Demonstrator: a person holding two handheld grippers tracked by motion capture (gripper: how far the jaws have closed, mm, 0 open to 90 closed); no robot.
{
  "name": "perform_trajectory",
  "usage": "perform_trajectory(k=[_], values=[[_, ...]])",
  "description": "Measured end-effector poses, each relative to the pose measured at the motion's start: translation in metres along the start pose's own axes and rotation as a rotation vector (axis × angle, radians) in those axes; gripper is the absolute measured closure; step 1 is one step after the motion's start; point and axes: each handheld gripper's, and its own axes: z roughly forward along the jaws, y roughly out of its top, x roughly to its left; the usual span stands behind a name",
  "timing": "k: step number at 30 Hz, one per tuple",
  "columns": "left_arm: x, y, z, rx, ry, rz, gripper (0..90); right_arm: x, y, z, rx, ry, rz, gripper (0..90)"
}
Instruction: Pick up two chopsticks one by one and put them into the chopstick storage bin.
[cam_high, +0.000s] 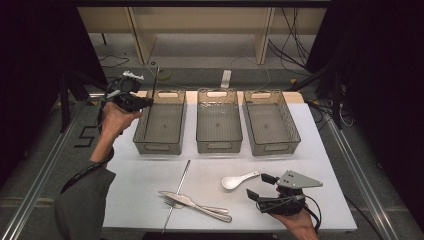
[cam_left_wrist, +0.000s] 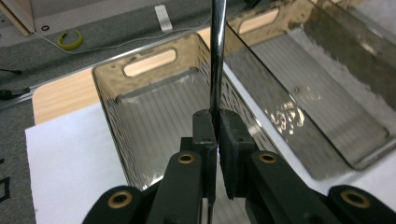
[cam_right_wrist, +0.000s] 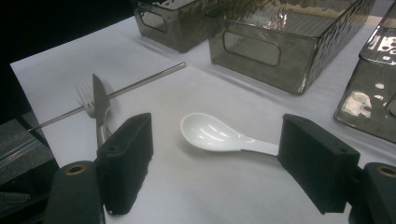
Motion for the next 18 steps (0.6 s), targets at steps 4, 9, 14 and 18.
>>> perform_trajectory(k=[4,9,14,18], values=[[0.005,0.001,0.013,0.054,0.018,-0.018,85.2,0.000,0.000,-0.001,-0.005,0.000,0.003,27.1],[0.007,-0.004,0.030,0.126,0.022,-0.031,85.0,-0.001,0.000,-0.001,-0.001,0.003,0.003,27.1],[0.008,-0.015,0.056,0.146,0.069,-0.051,71.6,0.000,0.000,-0.001,0.002,0.005,-0.001,27.1],[0.010,-0.025,0.069,0.148,0.079,-0.093,53.5,0.000,0.000,-0.001,0.002,0.003,0.003,27.1]])
